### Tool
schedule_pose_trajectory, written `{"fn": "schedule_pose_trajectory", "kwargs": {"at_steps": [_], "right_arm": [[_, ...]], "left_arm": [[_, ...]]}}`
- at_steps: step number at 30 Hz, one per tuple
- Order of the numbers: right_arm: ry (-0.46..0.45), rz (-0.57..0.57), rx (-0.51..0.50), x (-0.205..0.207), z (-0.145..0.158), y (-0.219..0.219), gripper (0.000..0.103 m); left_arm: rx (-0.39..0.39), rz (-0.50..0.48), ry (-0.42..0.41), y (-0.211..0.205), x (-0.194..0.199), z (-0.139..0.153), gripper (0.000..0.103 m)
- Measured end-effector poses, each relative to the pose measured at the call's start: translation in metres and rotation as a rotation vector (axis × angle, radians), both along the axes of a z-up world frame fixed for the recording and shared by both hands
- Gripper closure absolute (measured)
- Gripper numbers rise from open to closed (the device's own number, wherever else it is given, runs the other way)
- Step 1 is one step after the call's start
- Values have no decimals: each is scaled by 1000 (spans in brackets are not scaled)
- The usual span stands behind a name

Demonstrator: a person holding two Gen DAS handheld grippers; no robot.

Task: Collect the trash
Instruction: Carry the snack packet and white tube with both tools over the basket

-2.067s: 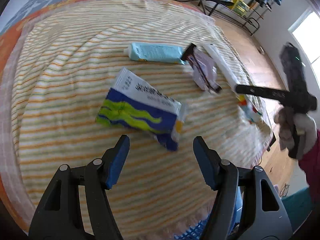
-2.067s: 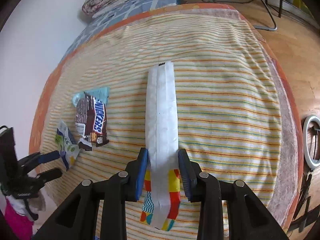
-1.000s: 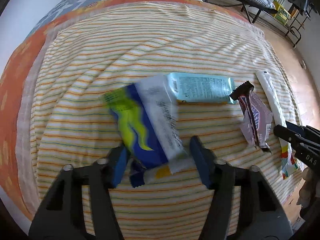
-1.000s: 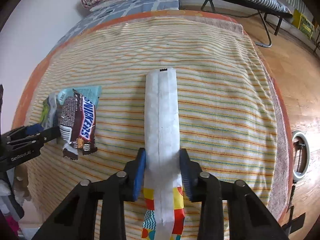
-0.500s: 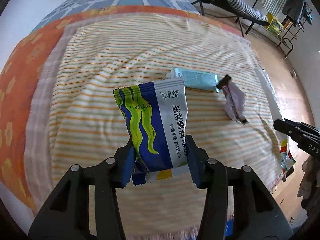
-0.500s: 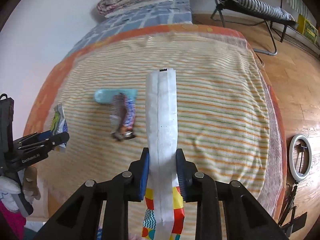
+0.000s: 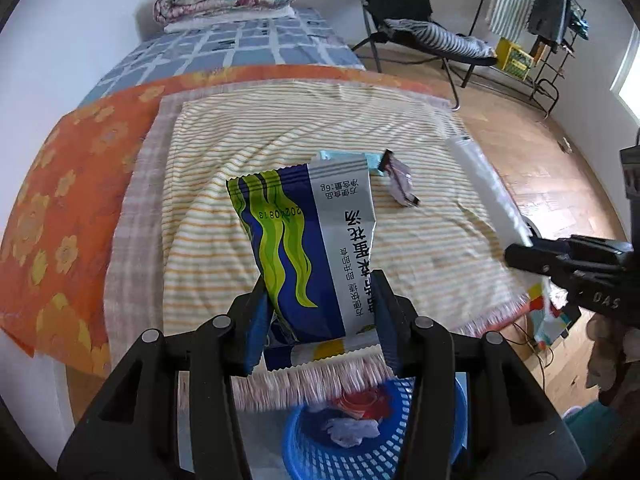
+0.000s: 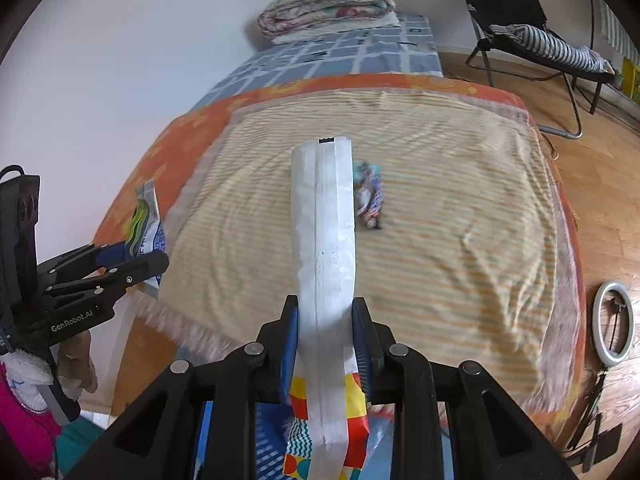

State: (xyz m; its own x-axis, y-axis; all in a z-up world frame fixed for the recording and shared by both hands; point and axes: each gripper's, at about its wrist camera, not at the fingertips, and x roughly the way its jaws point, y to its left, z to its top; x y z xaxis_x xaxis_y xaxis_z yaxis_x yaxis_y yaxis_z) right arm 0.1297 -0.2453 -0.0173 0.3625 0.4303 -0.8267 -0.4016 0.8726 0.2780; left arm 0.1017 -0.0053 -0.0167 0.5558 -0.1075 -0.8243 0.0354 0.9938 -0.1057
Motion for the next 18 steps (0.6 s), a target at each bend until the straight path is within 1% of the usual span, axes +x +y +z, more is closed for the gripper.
{"fn": "schedule_pose_trajectory", "kwargs": {"at_steps": [3,8,13,18], "right_arm": [[14,13,24,-24,-1,3,78],[33,47,26,-65,-11,10,78],[59,68,12,-94,-26,13,78],[102,70,4,-116,-49,14,78]], "left_arm": [[3,-11,-9,-3,-23,4,56],[-1,-24,0,-10,-57,-3,56],[-8,-45,29,-19,-84,-18,56],[-26,-46,79,-23,-101,-43,56]]}}
